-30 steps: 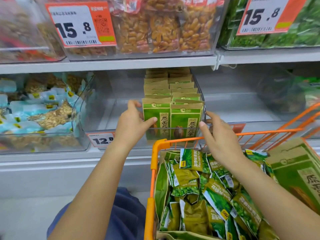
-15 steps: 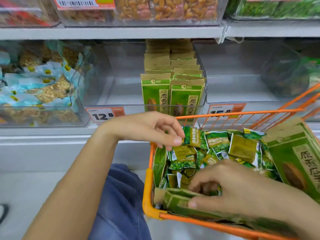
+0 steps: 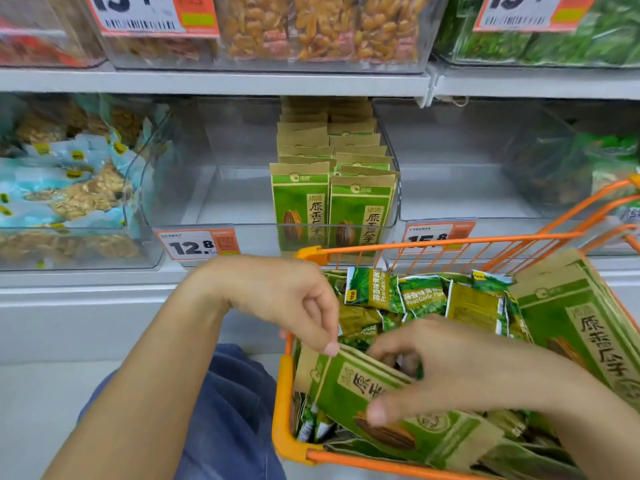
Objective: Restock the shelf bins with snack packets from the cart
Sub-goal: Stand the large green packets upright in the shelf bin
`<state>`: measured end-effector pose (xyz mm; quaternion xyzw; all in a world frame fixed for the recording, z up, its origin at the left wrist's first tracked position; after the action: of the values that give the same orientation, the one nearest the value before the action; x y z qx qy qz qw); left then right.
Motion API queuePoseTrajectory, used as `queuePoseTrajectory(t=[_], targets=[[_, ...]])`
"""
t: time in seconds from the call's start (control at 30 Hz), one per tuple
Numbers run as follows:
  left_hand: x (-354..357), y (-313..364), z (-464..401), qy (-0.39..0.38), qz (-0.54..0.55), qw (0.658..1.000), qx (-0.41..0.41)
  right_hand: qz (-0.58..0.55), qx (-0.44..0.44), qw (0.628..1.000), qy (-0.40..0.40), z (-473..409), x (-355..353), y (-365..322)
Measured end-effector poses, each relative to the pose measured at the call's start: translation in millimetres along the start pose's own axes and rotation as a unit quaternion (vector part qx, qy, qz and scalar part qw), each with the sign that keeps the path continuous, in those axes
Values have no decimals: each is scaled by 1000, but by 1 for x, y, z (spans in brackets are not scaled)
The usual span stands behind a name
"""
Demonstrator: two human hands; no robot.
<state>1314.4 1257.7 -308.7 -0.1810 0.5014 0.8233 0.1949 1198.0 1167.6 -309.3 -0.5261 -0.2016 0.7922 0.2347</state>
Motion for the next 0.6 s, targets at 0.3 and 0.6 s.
queuePoseTrajectory(t=[0.3, 0.6], targets=[[-55, 6, 15, 279, 262, 915, 130, -340, -22, 912, 230, -21, -52, 5], [-113, -10, 95, 763, 187, 558, 268, -297, -67, 788, 536, -39, -100, 3]])
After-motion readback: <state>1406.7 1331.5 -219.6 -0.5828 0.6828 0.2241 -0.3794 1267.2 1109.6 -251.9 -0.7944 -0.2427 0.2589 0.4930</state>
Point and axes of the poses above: each hand's wrist, its own z-axis away from the middle knuckle, its own x-axis out of the palm, y = z × x, the point moved 6 cm from there along -z, towards the middle knuckle, and after that the axes turned 9 degrees about y, right-handed, at the moved point
